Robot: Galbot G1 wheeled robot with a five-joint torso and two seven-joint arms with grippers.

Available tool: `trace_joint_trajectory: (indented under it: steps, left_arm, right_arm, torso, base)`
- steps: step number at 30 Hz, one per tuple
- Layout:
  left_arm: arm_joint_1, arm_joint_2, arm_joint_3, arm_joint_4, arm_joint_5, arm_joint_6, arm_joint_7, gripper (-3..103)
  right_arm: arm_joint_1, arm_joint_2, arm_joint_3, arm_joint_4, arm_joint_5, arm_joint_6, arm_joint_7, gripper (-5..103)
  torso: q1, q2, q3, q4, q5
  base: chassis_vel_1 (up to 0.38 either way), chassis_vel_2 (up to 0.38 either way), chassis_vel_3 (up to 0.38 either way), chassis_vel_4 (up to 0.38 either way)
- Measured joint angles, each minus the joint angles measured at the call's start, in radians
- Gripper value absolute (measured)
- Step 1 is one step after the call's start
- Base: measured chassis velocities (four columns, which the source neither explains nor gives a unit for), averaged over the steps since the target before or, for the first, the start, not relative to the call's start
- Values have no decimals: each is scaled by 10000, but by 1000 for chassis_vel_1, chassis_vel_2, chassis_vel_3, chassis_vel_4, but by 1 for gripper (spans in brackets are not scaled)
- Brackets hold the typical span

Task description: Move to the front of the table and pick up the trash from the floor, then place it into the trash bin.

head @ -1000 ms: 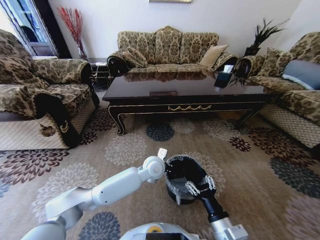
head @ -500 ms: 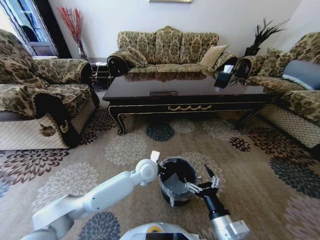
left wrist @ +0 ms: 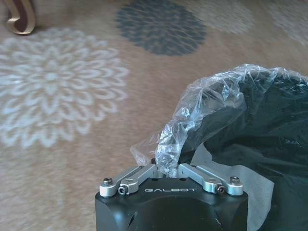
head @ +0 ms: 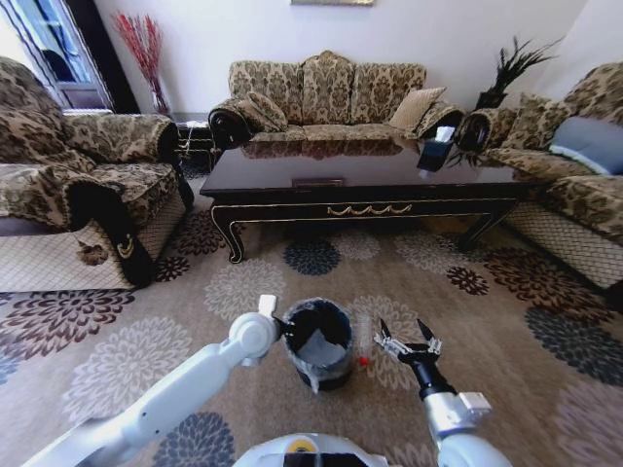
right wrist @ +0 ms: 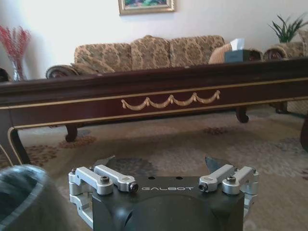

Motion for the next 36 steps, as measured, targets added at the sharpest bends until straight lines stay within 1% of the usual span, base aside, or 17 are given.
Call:
trace_joint_trajectory:
  steps: [2, 5, 6, 8, 9, 10, 11, 13, 20, 23, 25, 27, 29, 30, 32, 36]
  left_arm:
    - [442, 303, -493, -123, 108, 0, 156, 2]
    - [1212, 665, -1202, -247, 500, 0, 512, 2]
    - [1212, 665, -1202, -247, 500, 0, 512, 2]
    - [1876, 917, -1848, -282, 977, 2, 841, 2]
    - [2062, 994, -2051, -316, 1035, 1, 915, 2]
    - [2062, 994, -2051, -316, 1035, 1, 915, 2]
    - [2378, 1121, -2379, -400, 1092, 1, 1020, 2]
    - [2689, 1249, -2673, -522, 1120, 1, 1091, 2]
    - [3227, 1316, -3022, -732, 1266, 1, 1162, 2]
    - [3349, 1371, -3048, -892, 1282, 1, 1176, 2]
    - [3357, 1388, -3037, -964, 1283, 0, 1176, 2]
    - [3357, 1392, -3020, -985, 1286, 1, 1169, 2]
    - [3357, 1373, -3011, -1002, 1293, 1, 1141, 2]
    - [3357, 1373, -3011, -1002, 1293, 1, 1141, 2]
    - [3372, 1358, -3015, -1014, 1296, 0, 1116, 2]
    - [3468, 1375, -3060, -1071, 1296, 1, 1105, 2]
  right_arm:
    - [272, -131, 69, -429, 170, -68, 47, 100]
    - [644, -341, 87, -1057, 409, -170, 95, 100]
    - [644, -341, 87, -1057, 409, -170, 95, 100]
    - [1069, -520, 5, -1747, 534, -274, 147, 100]
    - [1203, -574, -42, -1987, 540, -286, 162, 100]
    - [1203, -574, -42, -1987, 540, -286, 162, 100]
    - [1426, -665, -143, -2350, 556, -314, 189, 100]
    - [1723, -767, -293, -2760, 598, -364, 218, 100]
    - [2544, -949, -727, -3934, 489, -365, 237, 100]
    - [2953, -1118, -926, -4761, 147, -207, 148, 100]
    - [3193, -1308, -1075, -5468, -264, 6, -7, 100]
    - [3280, -1411, -1155, -5771, -343, 62, -74, 100]
    - [3527, -1598, -1320, -6455, -403, 176, -205, 100]
    - [3527, -1598, -1320, -6455, -403, 176, -205, 100]
    - [3793, -1727, -1435, -7031, -405, 283, -312, 100]
    - [4208, -1822, -1645, -7677, -163, 334, -458, 100]
  torso:
    - [0, 0, 0, 2, 1]
    - [0, 0, 0, 1, 0]
    - [0, 0, 0, 1, 0]
    - [0, 0, 0, 4, 0]
    - [0, 0, 0, 2, 1]
    - [0, 0, 0, 2, 1]
    - [0, 0, 0, 3, 3]
    - [-1, 0, 0, 2, 2]
    - [0, 0, 0, 1, 3]
    - [0, 0, 0, 1, 2]
    - [0, 0, 0, 1, 3]
    - [0, 0, 0, 0, 4]
    - [0, 0, 0, -2, 3]
    - [0, 0, 0, -2, 3]
    - [0, 0, 0, -1, 4]
    - [0, 0, 0, 1, 3]
  base:
    - [0, 0, 0, 0]
    - [0, 0, 0, 0]
    - [0, 0, 0, 0]
    - [0, 0, 0, 0]
    - [0, 0, 0, 0]
    - [0, 0, 0, 0]
    - [0, 0, 0, 0]
    - [0, 0, 0, 0]
    - [0, 0, 0, 0]
    - [0, 0, 0, 0]
    - [0, 0, 0, 0]
    - [0, 0, 0, 0]
    - [0, 0, 0, 0]
    - [0, 0, 0, 0]
    - [0, 0, 0, 0]
    - [0, 0, 0, 0]
